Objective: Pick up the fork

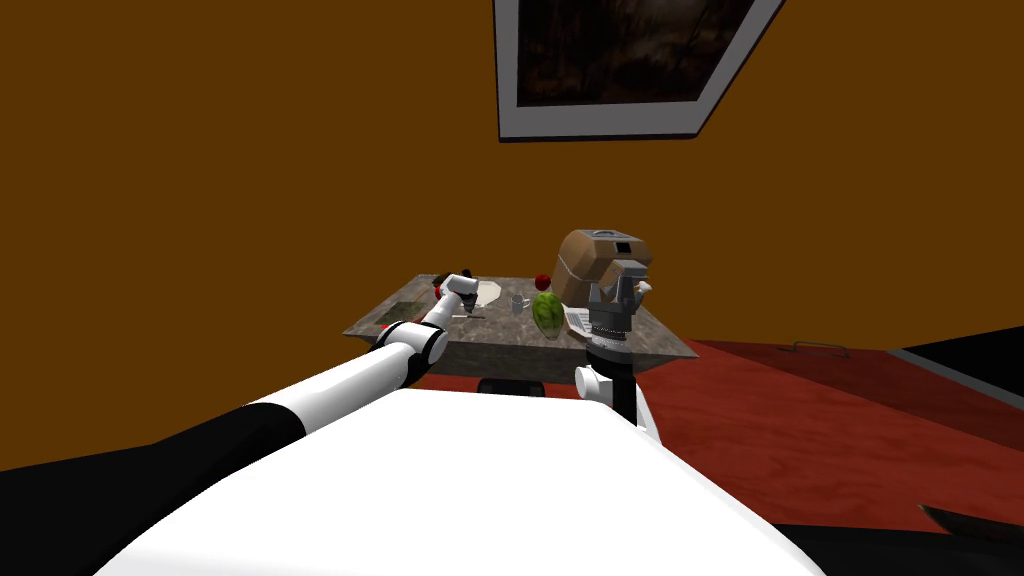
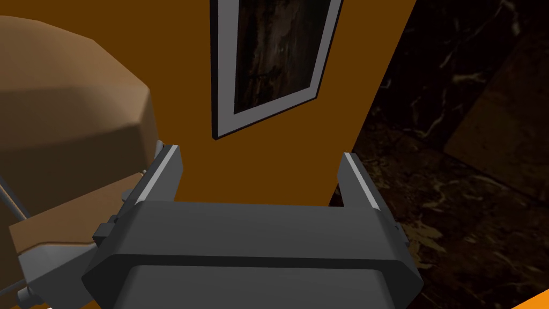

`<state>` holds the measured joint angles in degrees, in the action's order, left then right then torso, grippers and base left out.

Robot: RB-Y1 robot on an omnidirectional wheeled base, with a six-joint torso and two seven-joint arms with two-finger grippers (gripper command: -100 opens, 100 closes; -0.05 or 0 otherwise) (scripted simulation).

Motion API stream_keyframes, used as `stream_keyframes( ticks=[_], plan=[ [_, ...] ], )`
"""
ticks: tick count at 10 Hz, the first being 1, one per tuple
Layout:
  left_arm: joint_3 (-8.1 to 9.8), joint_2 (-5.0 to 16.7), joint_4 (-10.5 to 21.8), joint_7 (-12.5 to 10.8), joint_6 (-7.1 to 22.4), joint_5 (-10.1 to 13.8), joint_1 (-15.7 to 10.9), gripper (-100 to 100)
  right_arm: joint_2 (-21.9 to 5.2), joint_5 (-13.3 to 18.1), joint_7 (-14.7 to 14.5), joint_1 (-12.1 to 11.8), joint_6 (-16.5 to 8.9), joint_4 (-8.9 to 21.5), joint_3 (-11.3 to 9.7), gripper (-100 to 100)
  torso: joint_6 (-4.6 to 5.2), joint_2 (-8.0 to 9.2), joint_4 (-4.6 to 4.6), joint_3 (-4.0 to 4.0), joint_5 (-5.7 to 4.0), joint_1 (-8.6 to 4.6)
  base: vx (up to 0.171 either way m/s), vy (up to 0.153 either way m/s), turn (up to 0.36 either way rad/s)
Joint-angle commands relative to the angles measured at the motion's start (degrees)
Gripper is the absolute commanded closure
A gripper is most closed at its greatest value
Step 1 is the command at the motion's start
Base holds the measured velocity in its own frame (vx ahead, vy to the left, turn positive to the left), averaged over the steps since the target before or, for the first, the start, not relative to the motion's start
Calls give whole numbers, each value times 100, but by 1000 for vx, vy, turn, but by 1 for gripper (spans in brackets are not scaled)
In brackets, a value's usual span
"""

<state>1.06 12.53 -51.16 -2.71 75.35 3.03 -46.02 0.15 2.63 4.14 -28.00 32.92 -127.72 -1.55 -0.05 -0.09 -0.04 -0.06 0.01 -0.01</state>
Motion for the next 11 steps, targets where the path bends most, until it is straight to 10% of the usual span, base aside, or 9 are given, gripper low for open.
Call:
stream_keyframes(
  ticks=[1,2,3,7,8,9,11],
  plan=[
    [1,-4,64,10,-165,-8,82,-100,0,0,0,0,0,0,0,0,0,0,0,0,0,0,39,0,-3],
    [-5,-11,-5,-2,-78,-11,75,-100,0,0,0,0,0,0,0,0,0,-2,0,-1,0,-1,18,0,1],
    [-5,-11,-6,-2,-95,-12,83,100,0,0,0,0,0,0,0,0,0,4,1,2,-1,-1,0,0,0],
    [-2,-9,-3,-8,-87,-12,84,100,0,0,0,0,0,0,0,0,4,10,3,6,0,0,0,0,0],
    [-2,-9,-3,-8,-88,-12,84,0,0,0,0,0,0,0,0,0,4,10,3,6,0,0,0,0,0],
    [5,16,-64,5,86,12,-31,100,0,0,0,0,0,0,0,0,4,10,3,6,0,0,-30,2,5],
    [6,17,-60,0,84,14,-51,100,0,0,0,1,0,0,0,0,3,28,9,17,-2,-2,-30,0,-3]
  ],
)
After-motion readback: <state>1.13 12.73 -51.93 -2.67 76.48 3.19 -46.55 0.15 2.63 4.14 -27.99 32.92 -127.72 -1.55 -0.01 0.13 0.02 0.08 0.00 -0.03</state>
